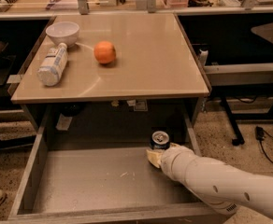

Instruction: Place pepsi can into top drawer

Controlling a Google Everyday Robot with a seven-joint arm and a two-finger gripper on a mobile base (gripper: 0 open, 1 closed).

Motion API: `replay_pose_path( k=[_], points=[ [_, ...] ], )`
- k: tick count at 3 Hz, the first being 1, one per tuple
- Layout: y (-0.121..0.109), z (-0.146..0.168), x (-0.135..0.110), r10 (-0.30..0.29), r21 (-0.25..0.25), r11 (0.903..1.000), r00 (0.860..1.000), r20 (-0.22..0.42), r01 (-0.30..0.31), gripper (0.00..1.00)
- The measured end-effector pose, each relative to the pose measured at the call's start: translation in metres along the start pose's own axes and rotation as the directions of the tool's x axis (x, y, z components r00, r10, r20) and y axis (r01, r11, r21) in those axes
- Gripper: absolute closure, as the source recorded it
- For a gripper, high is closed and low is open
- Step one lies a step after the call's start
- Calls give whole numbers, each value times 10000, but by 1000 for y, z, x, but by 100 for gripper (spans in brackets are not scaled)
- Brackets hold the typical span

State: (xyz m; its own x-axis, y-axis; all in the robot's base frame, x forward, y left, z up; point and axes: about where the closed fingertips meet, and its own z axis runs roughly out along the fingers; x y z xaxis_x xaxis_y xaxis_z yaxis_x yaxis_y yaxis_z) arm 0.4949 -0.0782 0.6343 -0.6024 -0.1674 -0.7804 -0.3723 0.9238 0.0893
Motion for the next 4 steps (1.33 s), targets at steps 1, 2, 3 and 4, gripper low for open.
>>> replay_pose_path(
  k=[1, 2, 3, 4],
  points=[
    [0, 2, 4, 115, 21, 9999, 9999, -2, -115, 100],
    [1, 1, 5, 182, 20, 9998, 9998, -17, -182, 100],
    [1, 1, 5, 181, 20, 9998, 9998, -17, -181, 81],
    [1, 1, 5, 181, 20, 9998, 9998, -17, -181, 57]
  ],
)
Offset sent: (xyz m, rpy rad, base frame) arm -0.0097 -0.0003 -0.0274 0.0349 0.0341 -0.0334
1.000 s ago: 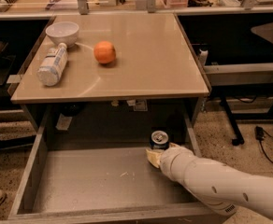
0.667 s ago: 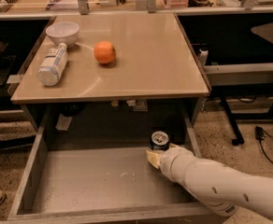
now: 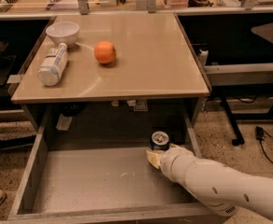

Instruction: Place pepsi can into top drawer

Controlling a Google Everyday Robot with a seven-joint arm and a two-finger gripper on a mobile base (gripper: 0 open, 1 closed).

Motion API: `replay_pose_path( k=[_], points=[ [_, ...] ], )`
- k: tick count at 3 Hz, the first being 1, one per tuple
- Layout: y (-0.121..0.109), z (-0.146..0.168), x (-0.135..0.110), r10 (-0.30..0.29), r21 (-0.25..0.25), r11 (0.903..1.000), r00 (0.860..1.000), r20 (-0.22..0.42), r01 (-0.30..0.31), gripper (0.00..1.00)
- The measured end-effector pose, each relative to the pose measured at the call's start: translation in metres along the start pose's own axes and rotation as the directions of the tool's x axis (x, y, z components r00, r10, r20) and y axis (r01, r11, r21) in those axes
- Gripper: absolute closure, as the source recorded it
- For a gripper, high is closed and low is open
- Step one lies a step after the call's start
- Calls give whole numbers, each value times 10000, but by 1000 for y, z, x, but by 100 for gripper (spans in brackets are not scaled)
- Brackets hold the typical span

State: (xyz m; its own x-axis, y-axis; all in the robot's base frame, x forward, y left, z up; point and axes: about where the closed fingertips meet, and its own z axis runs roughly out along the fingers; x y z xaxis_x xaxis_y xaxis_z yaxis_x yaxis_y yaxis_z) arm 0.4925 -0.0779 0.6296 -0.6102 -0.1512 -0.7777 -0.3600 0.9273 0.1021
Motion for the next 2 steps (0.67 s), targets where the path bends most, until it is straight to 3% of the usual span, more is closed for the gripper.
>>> replay_pose_path(
  k=[2],
  points=[
    [0, 0, 0, -1, 0, 10000, 10000, 0, 1, 11]
  ],
)
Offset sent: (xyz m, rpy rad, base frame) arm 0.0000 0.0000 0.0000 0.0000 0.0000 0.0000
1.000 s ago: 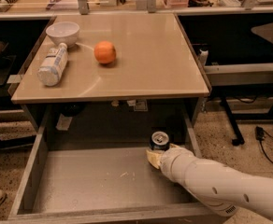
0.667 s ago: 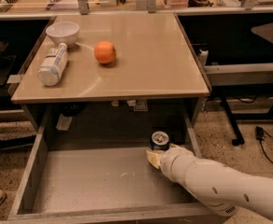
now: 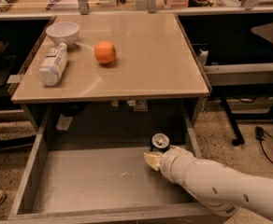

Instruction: Place pepsi can into top drawer

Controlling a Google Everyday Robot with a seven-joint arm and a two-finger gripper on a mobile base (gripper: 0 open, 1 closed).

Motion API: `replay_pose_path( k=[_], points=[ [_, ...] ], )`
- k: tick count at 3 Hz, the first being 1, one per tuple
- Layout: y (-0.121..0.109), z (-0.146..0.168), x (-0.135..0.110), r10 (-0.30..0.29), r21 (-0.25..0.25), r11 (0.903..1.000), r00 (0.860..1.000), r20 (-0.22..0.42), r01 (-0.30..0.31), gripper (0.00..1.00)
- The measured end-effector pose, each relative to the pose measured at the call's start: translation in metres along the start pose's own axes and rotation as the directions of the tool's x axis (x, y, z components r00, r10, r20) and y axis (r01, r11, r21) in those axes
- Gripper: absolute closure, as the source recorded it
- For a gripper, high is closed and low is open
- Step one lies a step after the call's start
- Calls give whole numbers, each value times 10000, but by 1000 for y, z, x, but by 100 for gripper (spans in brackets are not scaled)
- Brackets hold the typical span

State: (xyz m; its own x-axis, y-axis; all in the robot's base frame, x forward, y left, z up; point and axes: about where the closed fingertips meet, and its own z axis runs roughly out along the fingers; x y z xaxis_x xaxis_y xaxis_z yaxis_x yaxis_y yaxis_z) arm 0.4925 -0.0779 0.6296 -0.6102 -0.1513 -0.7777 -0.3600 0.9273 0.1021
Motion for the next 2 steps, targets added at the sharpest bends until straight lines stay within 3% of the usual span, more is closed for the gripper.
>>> replay_pose_path(
  k=[1, 2],
  points=[
    [0, 0, 0, 0, 0, 10000, 10000, 0, 0, 0],
    [0, 0, 0, -1, 0, 10000, 10000, 0, 1, 0]
  ],
)
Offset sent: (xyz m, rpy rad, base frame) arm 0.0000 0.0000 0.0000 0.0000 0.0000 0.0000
